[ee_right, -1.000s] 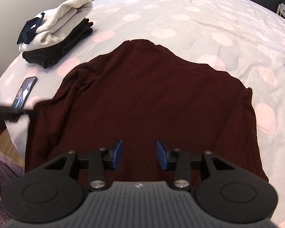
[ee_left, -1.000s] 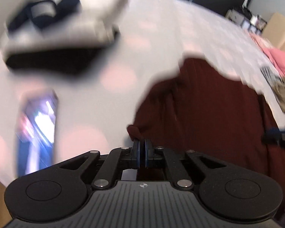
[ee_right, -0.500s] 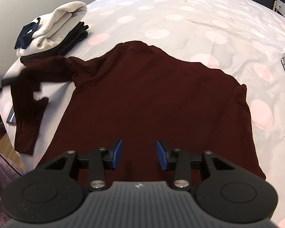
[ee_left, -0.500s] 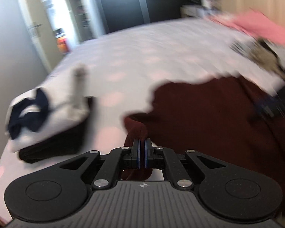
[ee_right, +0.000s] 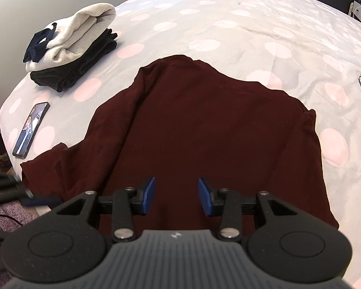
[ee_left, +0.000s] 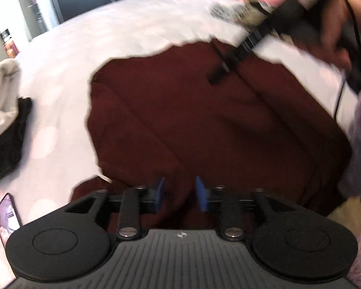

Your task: Fold clothes

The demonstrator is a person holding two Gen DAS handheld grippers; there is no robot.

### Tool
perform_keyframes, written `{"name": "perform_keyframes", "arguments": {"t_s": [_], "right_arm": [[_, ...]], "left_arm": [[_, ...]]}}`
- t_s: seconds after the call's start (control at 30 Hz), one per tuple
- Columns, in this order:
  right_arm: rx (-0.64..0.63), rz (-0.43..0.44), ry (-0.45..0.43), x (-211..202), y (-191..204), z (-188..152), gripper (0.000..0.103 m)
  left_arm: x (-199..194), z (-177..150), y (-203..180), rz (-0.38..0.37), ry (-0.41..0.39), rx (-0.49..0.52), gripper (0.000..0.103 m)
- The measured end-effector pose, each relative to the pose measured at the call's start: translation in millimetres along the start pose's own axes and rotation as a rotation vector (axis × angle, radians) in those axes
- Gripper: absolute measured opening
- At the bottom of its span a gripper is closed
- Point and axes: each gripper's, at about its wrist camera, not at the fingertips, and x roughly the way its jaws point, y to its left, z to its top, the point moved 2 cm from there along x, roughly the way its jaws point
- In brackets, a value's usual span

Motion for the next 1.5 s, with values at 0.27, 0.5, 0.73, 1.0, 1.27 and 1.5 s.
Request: {"name": "perform_keyframes", "arguments": {"t_s": [0.27,0.5,0.73,1.0,1.27,1.5], "right_arm": [[-0.011,0.010,0.008,4,3,0,0.044],[-0.037,0.032,0.000,10,9,2,0.041],[-0.088,0.051,-0.008,26,21,24,0.032],[-0.154,0.100,-0.079,52,39,74,0.015],[-0.214,0.155,-0.067,100,62,109,0.012],[-0.286,0.180,0.003,143,89,112,0.010]], "left_arm": [[14,13,58,0.080,-0.018,-0.208,0.039],[43,7,79,0.019,0.076,-0.311,0.004],[-2,22,119,0.135,-0.067,-0.344,0.003],[-42,39,158,0.271,-0.178,-0.347,0.003],[-46,48,162,0.276,-0.242,-0.326,0.003],[-64,51,144,0.133,-0.310,-0.242,0.003]]}}
